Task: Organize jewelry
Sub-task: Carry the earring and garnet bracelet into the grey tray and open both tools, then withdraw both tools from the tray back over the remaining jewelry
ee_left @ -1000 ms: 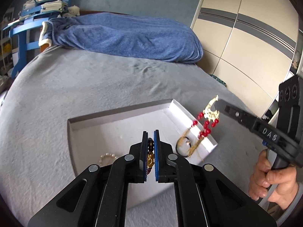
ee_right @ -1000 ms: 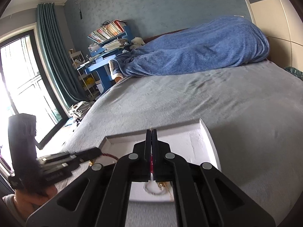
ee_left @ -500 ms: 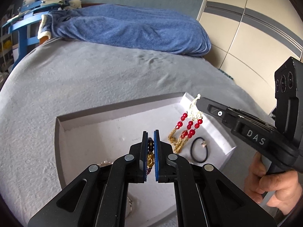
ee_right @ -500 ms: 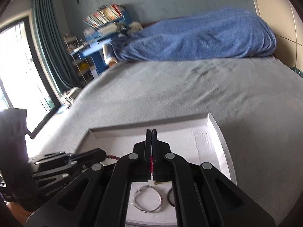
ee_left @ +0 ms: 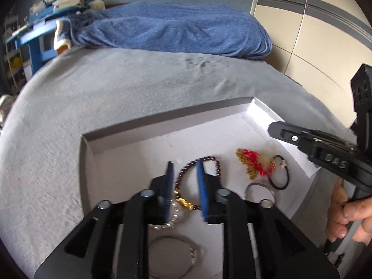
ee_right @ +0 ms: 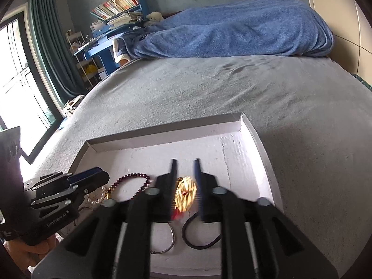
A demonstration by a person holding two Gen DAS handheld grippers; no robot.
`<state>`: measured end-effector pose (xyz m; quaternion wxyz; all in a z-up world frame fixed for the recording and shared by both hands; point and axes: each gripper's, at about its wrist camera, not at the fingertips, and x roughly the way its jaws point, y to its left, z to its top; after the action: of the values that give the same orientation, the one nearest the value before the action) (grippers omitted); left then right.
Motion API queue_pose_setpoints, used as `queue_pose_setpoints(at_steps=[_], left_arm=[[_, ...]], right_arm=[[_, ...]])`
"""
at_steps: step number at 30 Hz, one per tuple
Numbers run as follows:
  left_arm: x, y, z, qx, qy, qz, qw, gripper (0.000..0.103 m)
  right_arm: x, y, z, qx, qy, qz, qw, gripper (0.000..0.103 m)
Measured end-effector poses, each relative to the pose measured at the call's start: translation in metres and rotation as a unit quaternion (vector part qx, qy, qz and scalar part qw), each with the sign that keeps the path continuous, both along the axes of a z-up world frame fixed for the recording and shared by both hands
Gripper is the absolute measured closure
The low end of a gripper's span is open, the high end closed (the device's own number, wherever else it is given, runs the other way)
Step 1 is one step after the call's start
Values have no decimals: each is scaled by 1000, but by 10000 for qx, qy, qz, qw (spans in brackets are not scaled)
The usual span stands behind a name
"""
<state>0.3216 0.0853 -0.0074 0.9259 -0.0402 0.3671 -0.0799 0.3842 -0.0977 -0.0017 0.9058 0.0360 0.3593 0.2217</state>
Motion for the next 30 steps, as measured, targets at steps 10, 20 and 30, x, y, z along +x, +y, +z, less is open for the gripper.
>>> queue_pose_setpoints(at_steps=[10, 20, 30], left_arm=[[-3, 19, 7, -269, -197, 117, 9994, 32], [-45, 0, 28, 32, -394, 7, 9992, 14], [-131, -10, 44, 110, -486, 13, 9988, 9]], right_arm=[[-31, 1, 23, 3, -361, 145, 9992, 42], [-85, -18, 43, -275, -723, 84, 9970, 18], [-138, -50, 36, -392, -567, -251, 9973, 6]])
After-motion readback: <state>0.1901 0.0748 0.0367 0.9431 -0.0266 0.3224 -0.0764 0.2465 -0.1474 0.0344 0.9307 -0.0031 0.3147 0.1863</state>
